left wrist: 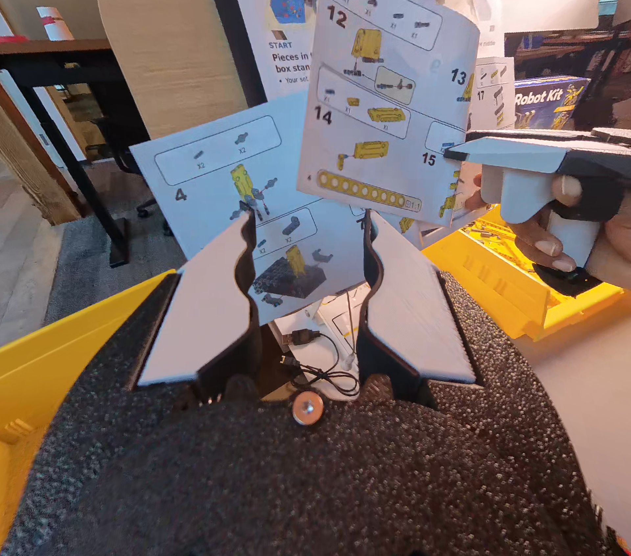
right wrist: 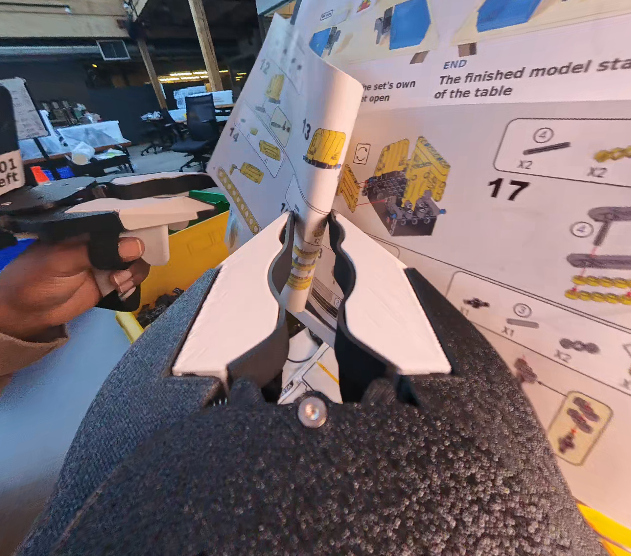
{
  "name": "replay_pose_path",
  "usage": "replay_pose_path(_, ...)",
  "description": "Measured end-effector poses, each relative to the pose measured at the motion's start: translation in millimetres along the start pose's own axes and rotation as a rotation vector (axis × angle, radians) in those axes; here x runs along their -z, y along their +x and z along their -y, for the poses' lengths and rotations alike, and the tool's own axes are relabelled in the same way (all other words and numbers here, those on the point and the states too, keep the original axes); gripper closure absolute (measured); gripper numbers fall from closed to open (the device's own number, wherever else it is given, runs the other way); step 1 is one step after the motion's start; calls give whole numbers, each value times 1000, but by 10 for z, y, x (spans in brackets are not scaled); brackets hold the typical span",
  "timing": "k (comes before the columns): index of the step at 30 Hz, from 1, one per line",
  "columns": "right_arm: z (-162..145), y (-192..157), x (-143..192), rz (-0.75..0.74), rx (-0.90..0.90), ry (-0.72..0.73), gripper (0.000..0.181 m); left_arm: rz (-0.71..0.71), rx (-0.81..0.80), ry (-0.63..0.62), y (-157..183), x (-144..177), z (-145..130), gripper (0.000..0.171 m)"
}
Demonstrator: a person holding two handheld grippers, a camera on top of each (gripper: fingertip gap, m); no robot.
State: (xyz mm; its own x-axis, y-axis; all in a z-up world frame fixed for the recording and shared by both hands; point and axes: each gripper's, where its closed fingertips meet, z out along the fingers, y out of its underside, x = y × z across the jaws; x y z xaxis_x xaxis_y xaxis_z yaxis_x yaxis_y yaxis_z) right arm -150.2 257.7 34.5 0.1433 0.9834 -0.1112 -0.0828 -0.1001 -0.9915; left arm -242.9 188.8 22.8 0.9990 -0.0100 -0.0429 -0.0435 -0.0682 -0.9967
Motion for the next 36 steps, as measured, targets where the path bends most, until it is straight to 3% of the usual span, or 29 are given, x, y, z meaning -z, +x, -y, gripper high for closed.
replay_pose_path(3, 26, 144, 125, -56, -27, 17, 164, -64, 33, -31, 67, -15, -67, 113)
replay_pose_path(6, 2, 270, 219, -124, -6, 1, 165, -170, 44, 19, 336, -5, -9, 117)
replay_pose_path(10, 90, 170, 338, -138, 49, 34, 162, -308, 74, 105, 791, -18, 189, 147)
replay_pose_path(12, 246, 123, 484, -180, 105, 99, 153, -369, 66, 125, 1040, -44, 263, 148)
replay_pose_path(15, 612, 20, 805, -221, 129, 233, 137, -429, 44, 121, 1368, -136, 279, 141)
replay_pose_path(17, 819, -118, 962, -197, 107, 264, 111, -462, 14, 112, 1557, -224, 240, 131)
replay_pose_path(20, 851, -352, 923, -205, 228, 140, 77, -565, -17, 124, 1869, -312, 199, 108)
replay_pose_path(21, 798, -355, 878, -242, 295, 82, 74, -637, -33, 122, 2015, -297, 175, 98)
replay_pose_path(23, 651, -150, 828, -351, 395, -37, 80, -707, -55, 42, 2145, -279, 36, 104)
replay_pose_path(26, 484, 462, 906, -544, 501, -141, 97, -608, -46, 69, 1900, -219, 53, 110)
replay_pose_path(30, 328, 1057, 1032, -698, 579, -224, 106, -192, 17, 165, 914, -91, 236, 109)
replay_pose_path(33, 345, 1216, 1134, -797, 620, -238, 106, 55, 60, 155, 233, 15, 201, 86)
replay_pose_path(36, 445, 1005, 1122, -772, 535, -139, 107, 89, 79, 89, 35, -25, 42, 70)
